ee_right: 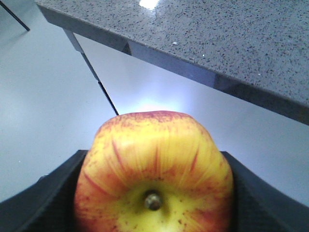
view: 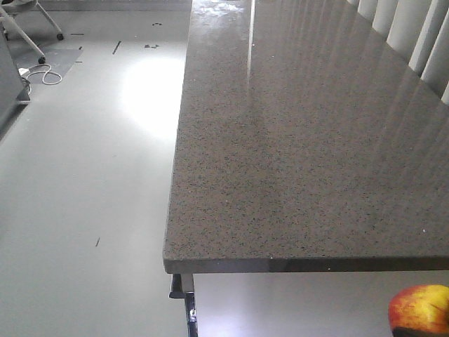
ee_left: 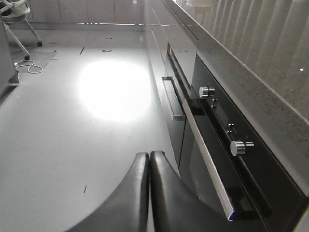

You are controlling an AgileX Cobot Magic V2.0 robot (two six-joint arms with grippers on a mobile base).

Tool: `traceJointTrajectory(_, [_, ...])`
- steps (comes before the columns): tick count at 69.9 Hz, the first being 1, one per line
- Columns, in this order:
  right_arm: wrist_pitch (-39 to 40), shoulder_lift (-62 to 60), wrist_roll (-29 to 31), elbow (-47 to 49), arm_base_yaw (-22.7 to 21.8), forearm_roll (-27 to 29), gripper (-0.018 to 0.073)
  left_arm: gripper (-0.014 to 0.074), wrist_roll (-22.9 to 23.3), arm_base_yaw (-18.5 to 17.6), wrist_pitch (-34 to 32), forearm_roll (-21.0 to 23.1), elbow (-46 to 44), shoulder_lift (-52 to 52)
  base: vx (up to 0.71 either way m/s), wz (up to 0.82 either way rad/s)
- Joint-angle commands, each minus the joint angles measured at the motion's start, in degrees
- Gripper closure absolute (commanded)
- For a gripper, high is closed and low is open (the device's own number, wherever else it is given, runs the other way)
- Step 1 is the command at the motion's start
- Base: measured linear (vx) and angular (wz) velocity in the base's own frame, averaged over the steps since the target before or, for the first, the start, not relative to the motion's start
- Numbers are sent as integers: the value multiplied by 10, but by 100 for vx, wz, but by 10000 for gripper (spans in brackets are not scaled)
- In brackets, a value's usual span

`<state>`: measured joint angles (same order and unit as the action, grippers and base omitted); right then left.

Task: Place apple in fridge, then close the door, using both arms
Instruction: 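Hold the apple in the right gripper while the base turns away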

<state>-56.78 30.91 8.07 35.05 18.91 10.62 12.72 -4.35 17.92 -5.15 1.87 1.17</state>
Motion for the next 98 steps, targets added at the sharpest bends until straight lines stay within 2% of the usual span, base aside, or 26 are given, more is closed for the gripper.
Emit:
traceJointTrajectory(1, [11, -42, 0, 8, -1, 4, 179, 603, 5, -2, -36, 0, -18, 3, 0, 0])
traceJointTrajectory(28, [-60, -122, 1, 8, -1, 5, 179, 603, 5, -2, -36, 0, -18, 3, 0, 0])
traceJointTrajectory(98, [-61, -122, 2, 8, -1, 5, 179, 603, 5, -2, -36, 0, -18, 3, -1, 7])
